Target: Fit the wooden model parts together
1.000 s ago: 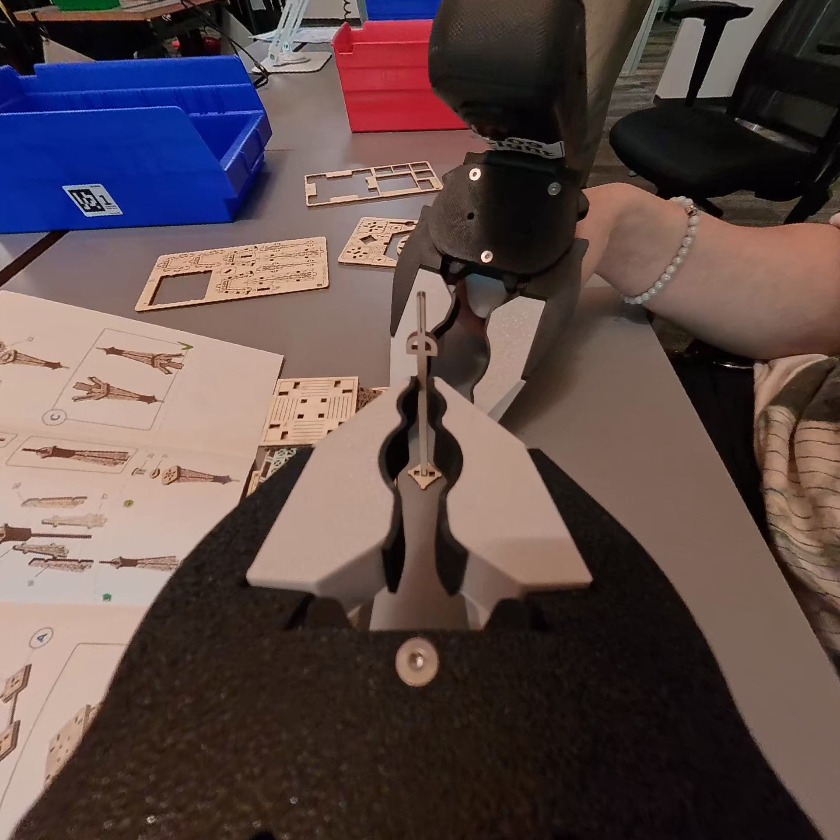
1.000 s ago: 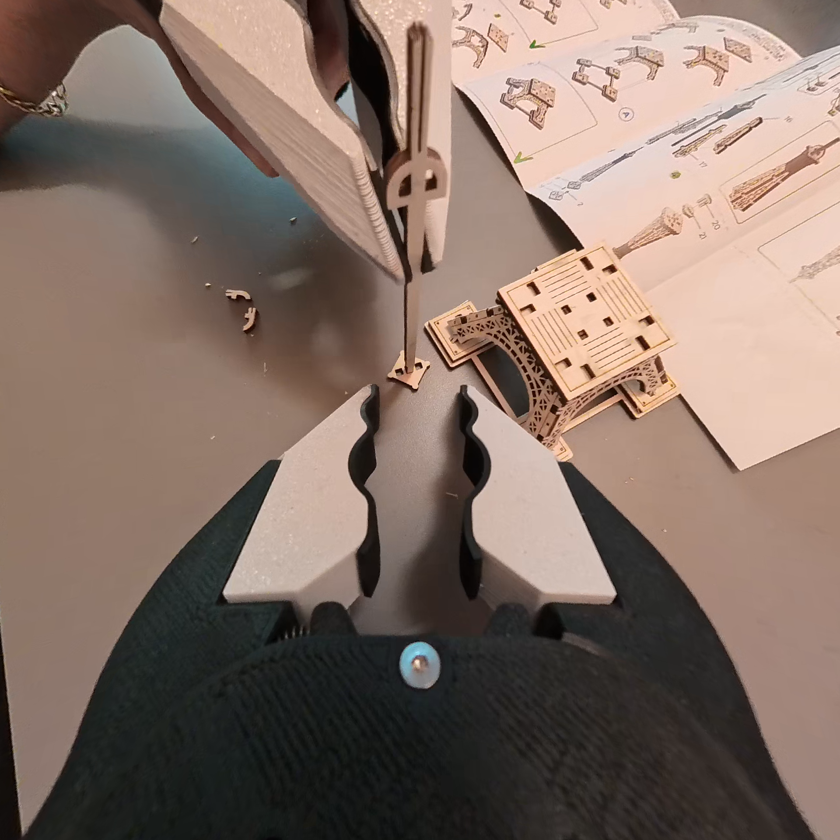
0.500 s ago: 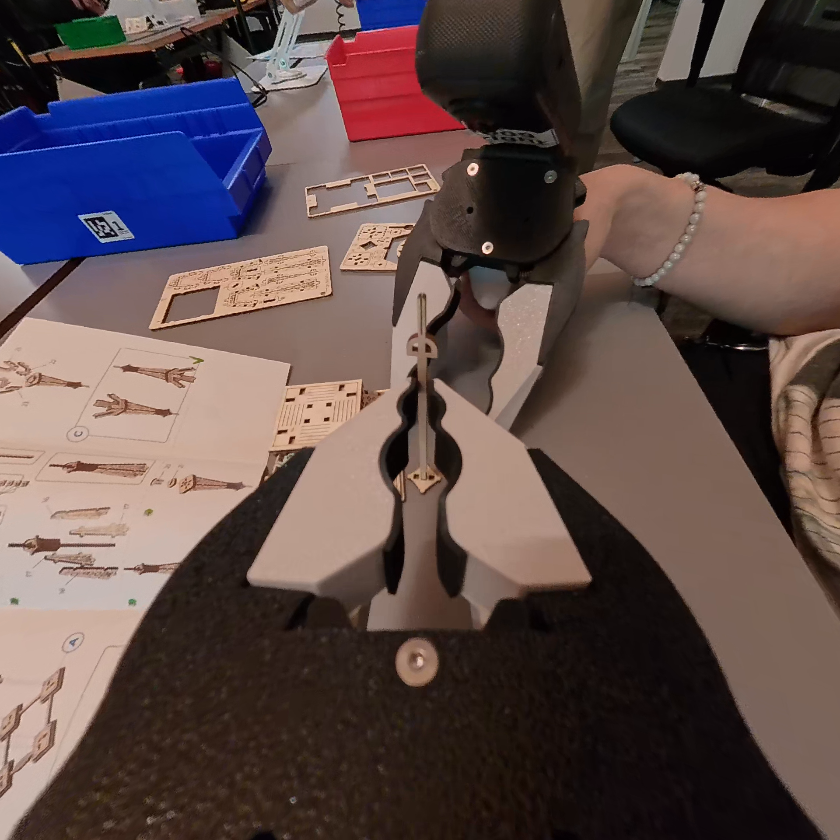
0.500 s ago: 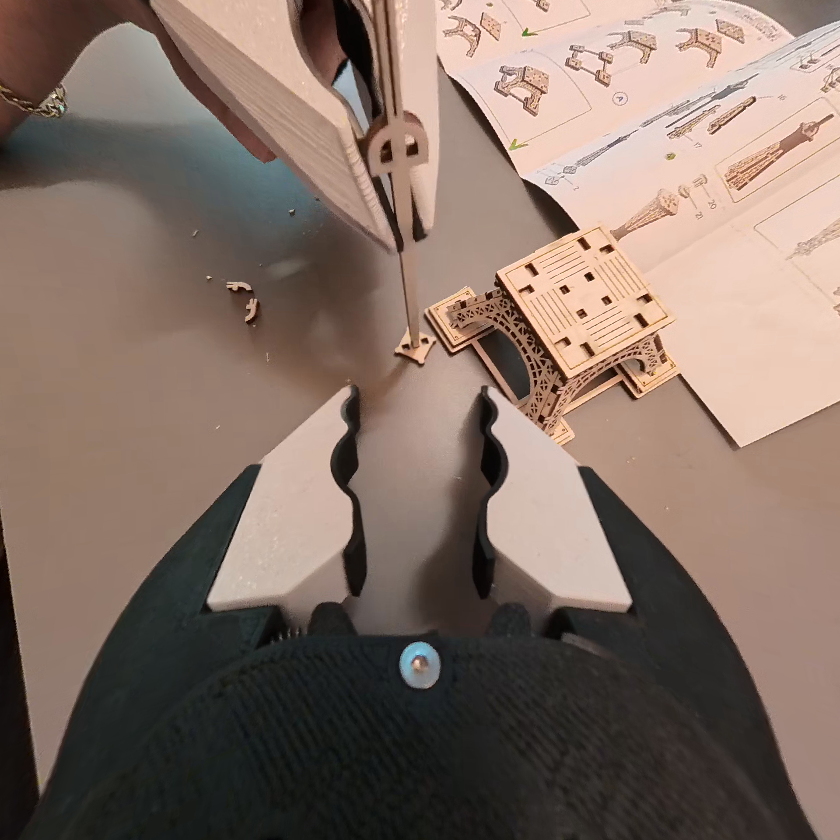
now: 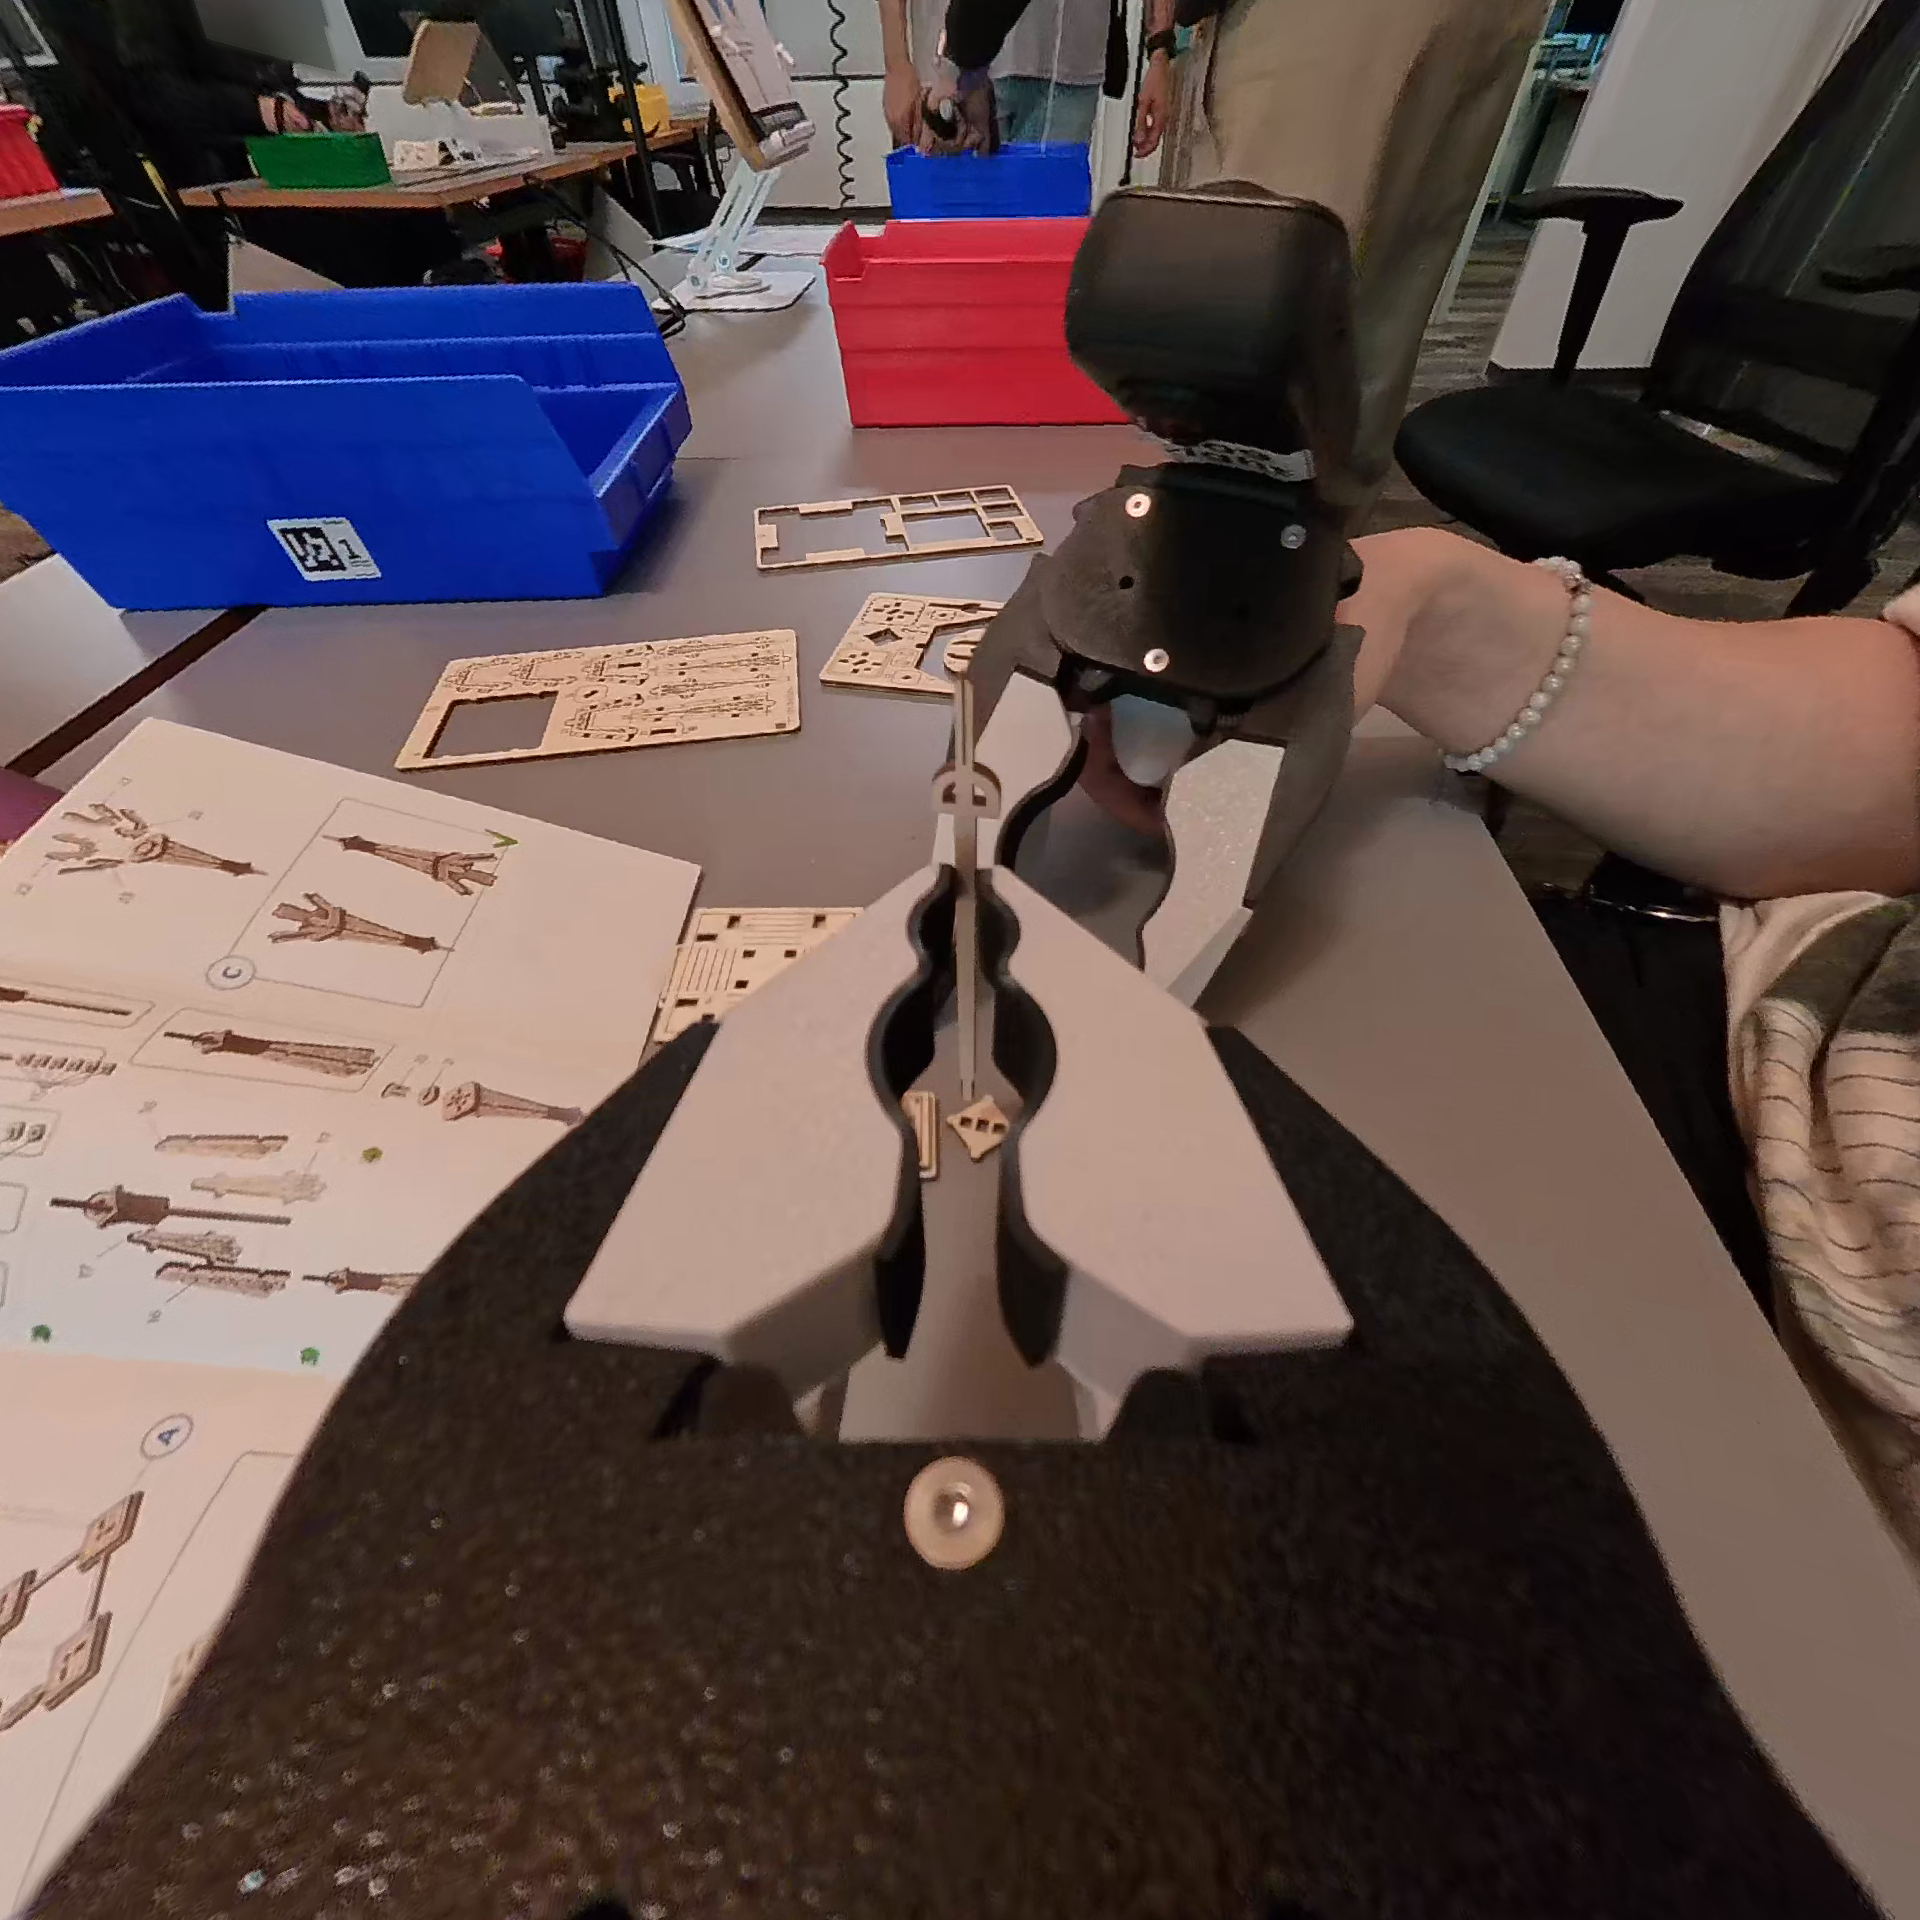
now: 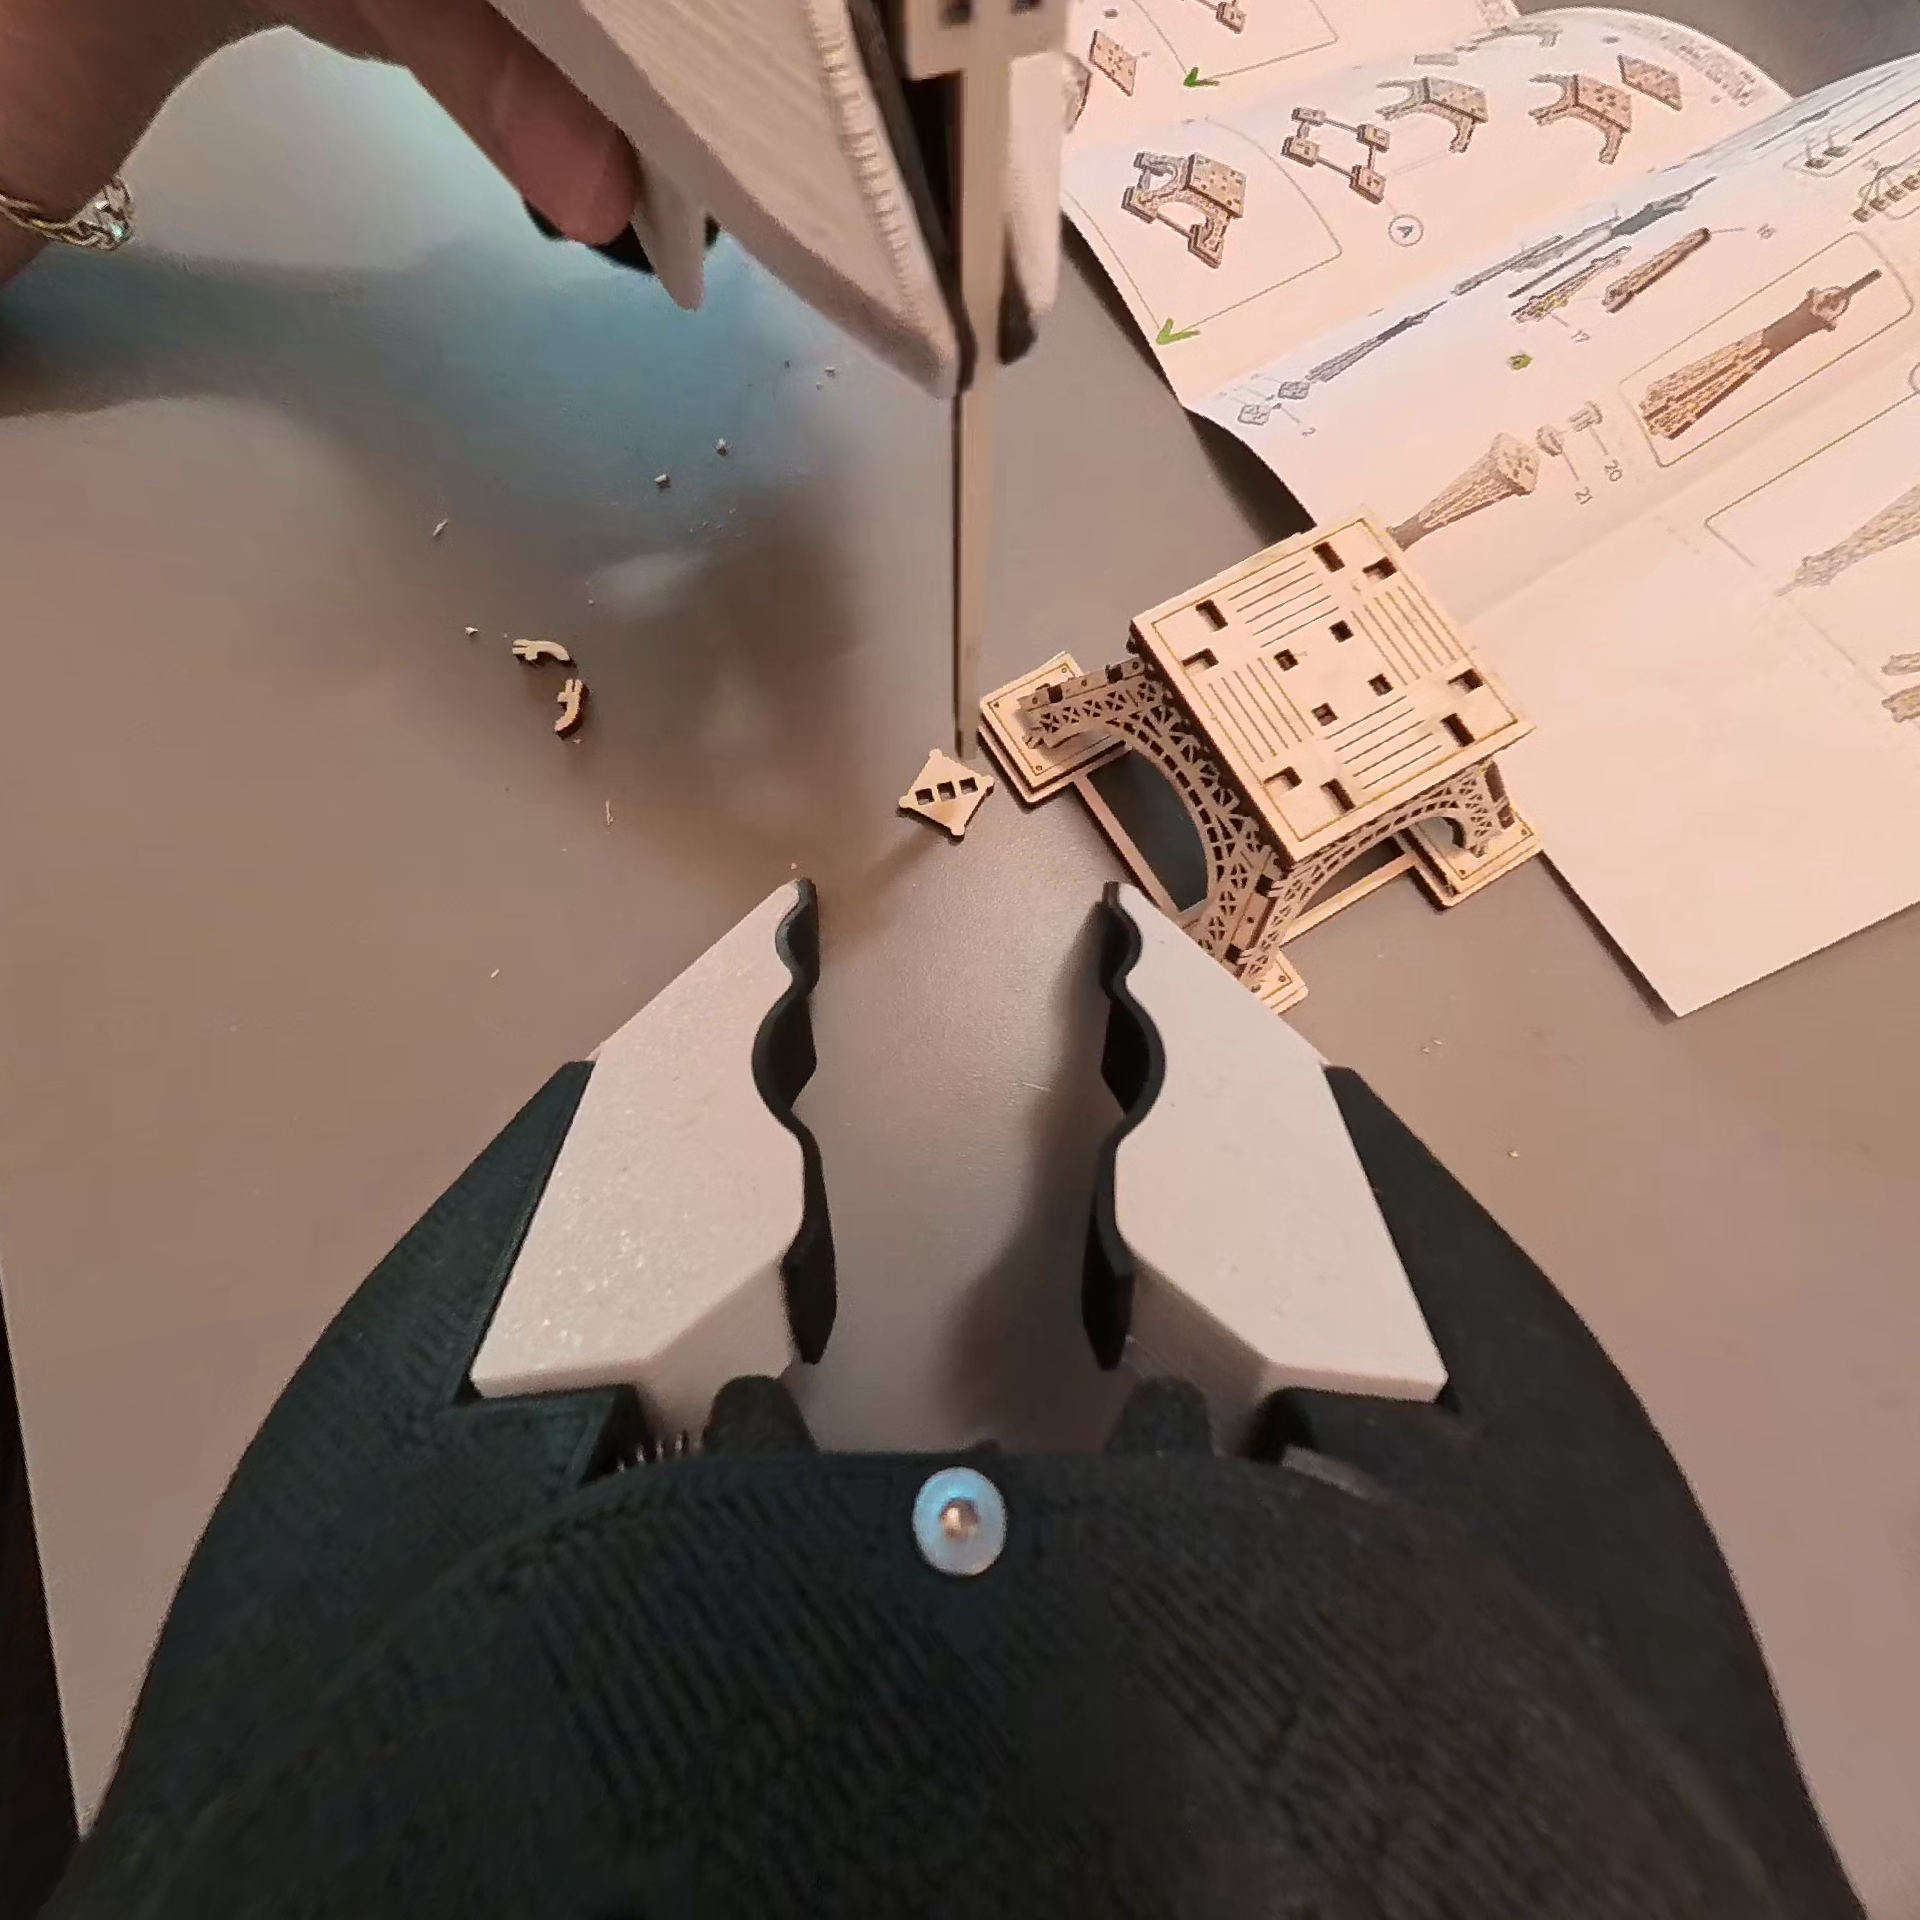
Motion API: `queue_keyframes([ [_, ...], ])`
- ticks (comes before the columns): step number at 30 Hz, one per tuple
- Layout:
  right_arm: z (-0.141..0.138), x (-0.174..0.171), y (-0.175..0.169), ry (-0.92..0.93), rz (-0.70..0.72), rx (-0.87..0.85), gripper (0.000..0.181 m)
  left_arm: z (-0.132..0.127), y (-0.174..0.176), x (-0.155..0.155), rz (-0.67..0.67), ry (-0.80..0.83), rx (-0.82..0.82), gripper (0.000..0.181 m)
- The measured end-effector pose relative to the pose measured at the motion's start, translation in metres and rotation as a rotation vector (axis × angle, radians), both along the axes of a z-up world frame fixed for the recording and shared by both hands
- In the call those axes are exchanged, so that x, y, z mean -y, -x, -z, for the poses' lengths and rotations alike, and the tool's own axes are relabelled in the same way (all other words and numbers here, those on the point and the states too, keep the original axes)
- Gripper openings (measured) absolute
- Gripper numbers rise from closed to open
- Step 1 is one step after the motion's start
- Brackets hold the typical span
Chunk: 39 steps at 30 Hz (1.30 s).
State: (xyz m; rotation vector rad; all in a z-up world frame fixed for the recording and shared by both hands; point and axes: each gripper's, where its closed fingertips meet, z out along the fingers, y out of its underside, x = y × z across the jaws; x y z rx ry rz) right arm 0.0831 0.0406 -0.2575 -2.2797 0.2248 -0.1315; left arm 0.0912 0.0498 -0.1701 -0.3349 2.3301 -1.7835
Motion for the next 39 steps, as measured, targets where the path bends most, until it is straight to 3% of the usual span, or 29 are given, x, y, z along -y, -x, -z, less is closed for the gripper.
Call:
queue_keyframes([
  [16,0.001,0.0,0.001,-0.002,-0.005,-0.021,0.051,0.005,-0.002,0.0,-0.005,0.031,-0.101,0.001],
  [39,0.001,-0.001,0.001,-0.002,-0.005,-0.023,0.05,0.012,0.004,-0.001,0.046,0.012,-0.06,0.001],
])
